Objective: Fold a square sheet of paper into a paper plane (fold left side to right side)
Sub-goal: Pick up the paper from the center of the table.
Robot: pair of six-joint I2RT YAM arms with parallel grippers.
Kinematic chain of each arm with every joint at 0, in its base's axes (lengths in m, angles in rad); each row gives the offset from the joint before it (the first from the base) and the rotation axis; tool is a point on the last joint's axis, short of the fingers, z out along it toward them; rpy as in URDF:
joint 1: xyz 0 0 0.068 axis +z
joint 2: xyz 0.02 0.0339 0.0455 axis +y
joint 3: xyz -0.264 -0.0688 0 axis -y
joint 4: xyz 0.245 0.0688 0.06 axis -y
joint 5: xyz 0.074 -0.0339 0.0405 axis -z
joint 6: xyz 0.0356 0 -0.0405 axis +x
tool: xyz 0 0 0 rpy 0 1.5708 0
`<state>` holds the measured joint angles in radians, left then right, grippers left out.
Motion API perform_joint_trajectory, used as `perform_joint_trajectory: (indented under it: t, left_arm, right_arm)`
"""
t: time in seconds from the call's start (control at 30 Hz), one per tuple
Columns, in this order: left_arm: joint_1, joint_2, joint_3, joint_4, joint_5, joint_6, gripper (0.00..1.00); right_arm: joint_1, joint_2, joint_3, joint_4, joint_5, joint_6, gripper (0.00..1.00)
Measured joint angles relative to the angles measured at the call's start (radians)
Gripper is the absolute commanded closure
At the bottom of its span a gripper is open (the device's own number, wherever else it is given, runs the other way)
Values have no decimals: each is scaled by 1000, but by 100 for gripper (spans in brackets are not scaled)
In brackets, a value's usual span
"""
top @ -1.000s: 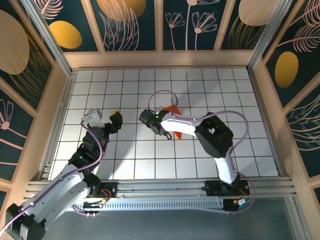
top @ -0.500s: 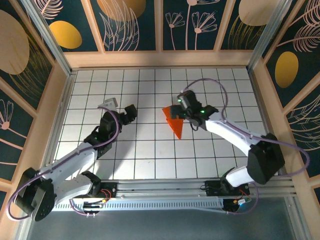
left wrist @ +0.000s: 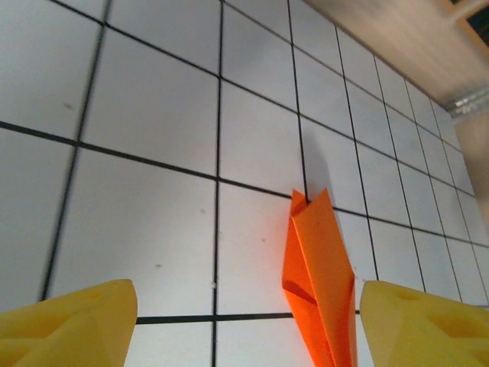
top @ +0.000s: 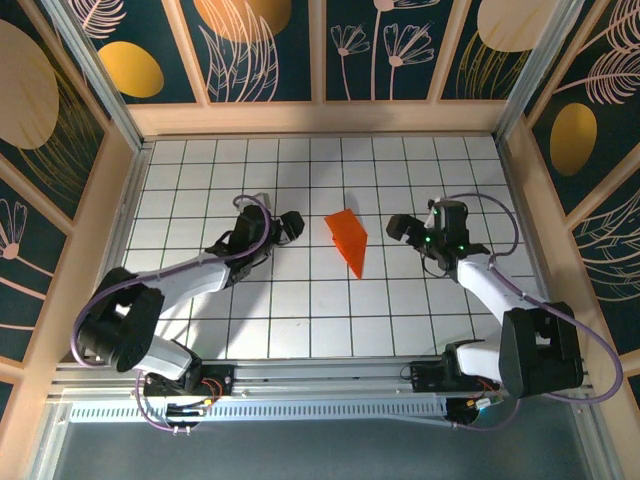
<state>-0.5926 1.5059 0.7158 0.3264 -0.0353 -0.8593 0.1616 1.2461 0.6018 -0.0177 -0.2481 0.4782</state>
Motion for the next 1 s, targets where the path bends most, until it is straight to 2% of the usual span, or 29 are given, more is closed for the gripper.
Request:
perform_joint_trajectory:
  t: [0.37,0.63,0.83,1.0]
  left_arm:
    - [-55,167,89,64,122,-72,24]
    - [-84,290,168,101,166,-110,25]
    - [-98,362,214,125,174,-142,32]
    - [-103,436,281,141,190,-161,50]
  right_arm:
    - [-102,0,-93,145,-127,47,1]
    - [-116,0,-125,172,-158,53,1]
    - [-124,0,-126,174,-166,53,1]
    - [-127,0,-126,180,-172,52,1]
